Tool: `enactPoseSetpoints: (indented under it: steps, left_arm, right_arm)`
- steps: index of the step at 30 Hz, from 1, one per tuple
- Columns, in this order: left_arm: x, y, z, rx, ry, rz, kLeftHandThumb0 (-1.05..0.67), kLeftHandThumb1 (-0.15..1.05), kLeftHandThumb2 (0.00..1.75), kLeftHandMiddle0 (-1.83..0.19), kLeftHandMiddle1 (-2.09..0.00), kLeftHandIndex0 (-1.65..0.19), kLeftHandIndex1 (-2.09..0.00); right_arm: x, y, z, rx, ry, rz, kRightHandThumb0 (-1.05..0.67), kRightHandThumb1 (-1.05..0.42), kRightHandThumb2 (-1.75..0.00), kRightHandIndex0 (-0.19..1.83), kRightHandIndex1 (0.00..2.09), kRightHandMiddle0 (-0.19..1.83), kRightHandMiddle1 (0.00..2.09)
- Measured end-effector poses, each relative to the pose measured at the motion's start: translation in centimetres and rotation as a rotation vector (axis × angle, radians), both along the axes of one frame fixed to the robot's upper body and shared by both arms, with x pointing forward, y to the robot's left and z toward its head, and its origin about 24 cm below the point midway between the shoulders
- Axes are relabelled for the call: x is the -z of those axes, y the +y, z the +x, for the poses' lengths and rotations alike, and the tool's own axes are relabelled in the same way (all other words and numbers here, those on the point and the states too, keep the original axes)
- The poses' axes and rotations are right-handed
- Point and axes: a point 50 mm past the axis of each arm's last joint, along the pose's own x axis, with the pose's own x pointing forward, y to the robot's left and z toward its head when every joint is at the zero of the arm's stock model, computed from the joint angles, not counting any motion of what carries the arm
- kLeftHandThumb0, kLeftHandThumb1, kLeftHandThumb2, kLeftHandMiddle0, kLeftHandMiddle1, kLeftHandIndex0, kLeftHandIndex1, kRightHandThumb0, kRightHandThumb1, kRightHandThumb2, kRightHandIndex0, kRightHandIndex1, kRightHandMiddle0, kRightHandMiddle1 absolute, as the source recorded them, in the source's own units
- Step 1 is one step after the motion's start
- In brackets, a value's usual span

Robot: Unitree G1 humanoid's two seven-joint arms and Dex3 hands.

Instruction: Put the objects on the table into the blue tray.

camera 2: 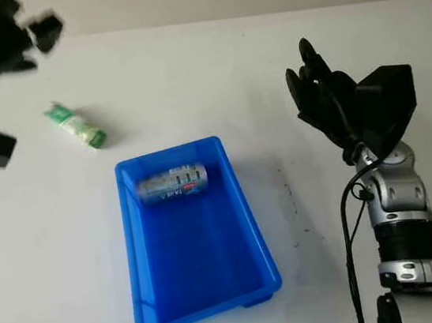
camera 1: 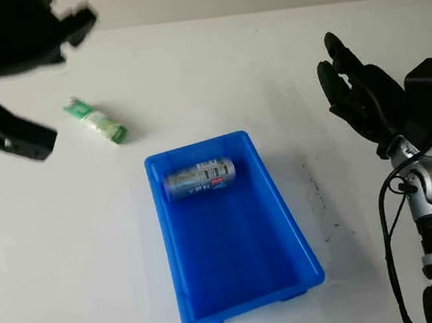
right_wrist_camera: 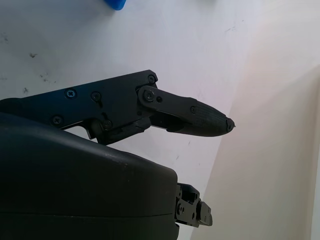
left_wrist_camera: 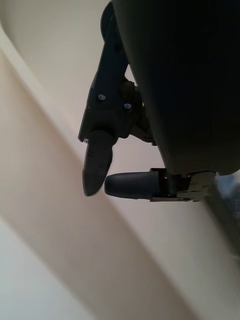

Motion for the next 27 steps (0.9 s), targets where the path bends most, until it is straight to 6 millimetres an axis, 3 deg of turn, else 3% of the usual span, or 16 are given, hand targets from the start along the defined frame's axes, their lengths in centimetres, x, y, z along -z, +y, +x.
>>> enactPoseSetpoints:
  steps: [3,11,15,19,21,24,27]
  left_arm:
    - [-0.7,-2.3,-1.7,0.182,0.05,-0.091,-0.34,1.05,0.3,-0.81,-2.09,-0.33,-2.09]
    - [2.4,-4.7,-3.7,0.3,0.325,-0.181,-0.32,1.05,0.27,-0.73,-2.09,-0.26,-2.09]
    - [2.1,-4.5,-3.9,0.243,0.358,-0.185,-0.34,1.05,0.27,-0.74,-2.09,-0.33,-2.09]
    - [2.2,-3.9,-3.4,0.077,0.438,-0.187,-0.33,1.05,0.22,-0.53,-2.09,-0.25,-2.09]
    - [2.7,-3.0,-2.8,-0.005,0.508,-0.224,-0.36,1.05,0.18,-0.31,-1.78,-0.16,-1.65]
    - [3.2,-0.7,-1.4,-0.149,0.676,-0.386,-0.48,0.98,0.07,-0.33,-0.39,-0.11,-0.62]
    - [3.5,1.4,-0.3,-0.304,0.805,-0.481,-0.6,0.87,0.04,-0.09,-0.06,-0.04,-0.22]
  right_arm:
    - [0.0,0.1,0.0,-0.003,-0.001,0.001,-0.6,-1.05,-0.61,-0.19,0.0,-0.19,0.0]
    - [0.0,0.2,0.1,-0.016,-0.001,-0.003,-0.6,-1.05,-0.62,-0.19,0.0,-0.19,0.0]
    - [0.1,0.3,0.1,-0.028,0.001,0.0,-0.6,-1.05,-0.61,-0.19,0.0,-0.19,0.0]
    - [0.1,0.3,0.1,-0.026,0.003,0.002,-0.6,-1.05,-0.62,-0.19,0.0,-0.19,0.0]
    - [0.1,0.2,0.1,-0.02,0.003,0.003,-0.59,-1.05,-0.62,-0.19,0.0,-0.19,0.0]
    - [0.2,0.2,0.1,-0.009,0.015,0.005,-0.57,-1.05,-0.63,-0.19,0.0,-0.19,0.0]
    - [0.2,0.2,0.1,-0.007,0.017,0.005,-0.58,-1.05,-0.63,-0.19,0.0,-0.19,0.0]
